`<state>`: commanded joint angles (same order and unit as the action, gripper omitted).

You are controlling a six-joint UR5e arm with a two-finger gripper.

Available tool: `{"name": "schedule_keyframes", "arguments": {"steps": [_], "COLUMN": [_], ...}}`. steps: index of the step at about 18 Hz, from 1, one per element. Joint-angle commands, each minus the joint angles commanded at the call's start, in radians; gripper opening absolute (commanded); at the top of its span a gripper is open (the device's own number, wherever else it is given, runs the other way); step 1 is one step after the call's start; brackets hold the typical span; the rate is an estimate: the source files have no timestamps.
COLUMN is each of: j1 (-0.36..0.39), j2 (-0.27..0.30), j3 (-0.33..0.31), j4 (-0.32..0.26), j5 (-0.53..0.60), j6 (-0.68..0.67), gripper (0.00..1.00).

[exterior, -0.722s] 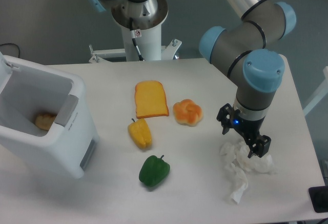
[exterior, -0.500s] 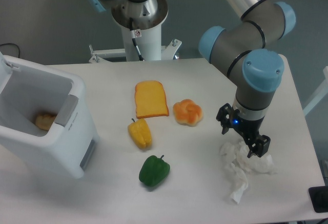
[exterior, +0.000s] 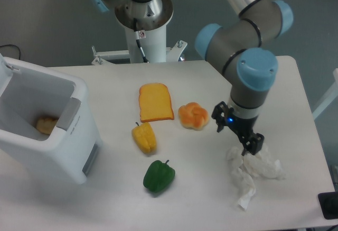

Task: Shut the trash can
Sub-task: 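Raise the gripper and move it over the table toward the trash can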

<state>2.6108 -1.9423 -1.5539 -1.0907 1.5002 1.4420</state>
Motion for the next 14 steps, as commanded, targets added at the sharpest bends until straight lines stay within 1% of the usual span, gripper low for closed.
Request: {"name": "schedule_keyframes", "arguments": {"steps": [2,5,7,10,12,14], "j1": [-0.003,-0.038,-0.057,-0.081,-0.116,-0.179], "j2": [0.051,0.146,0.209,0.319,0.396,0.442], "j3": [-0.012,-0.072,-0.104,-0.155,-0.182,-0.187], "j4": [-0.011,-0.021,-0.021,-0.029,-0.037,-0.070], "j5": [-0.002,-0.003,-0.014,-0.092,-0.112,-0.113], "j6": [-0.005,-0.066,-0.144,-0.261,-0.325,-0.395], "gripper": [1.00,1.00,1.00,1.00,1.00,1.00]}}
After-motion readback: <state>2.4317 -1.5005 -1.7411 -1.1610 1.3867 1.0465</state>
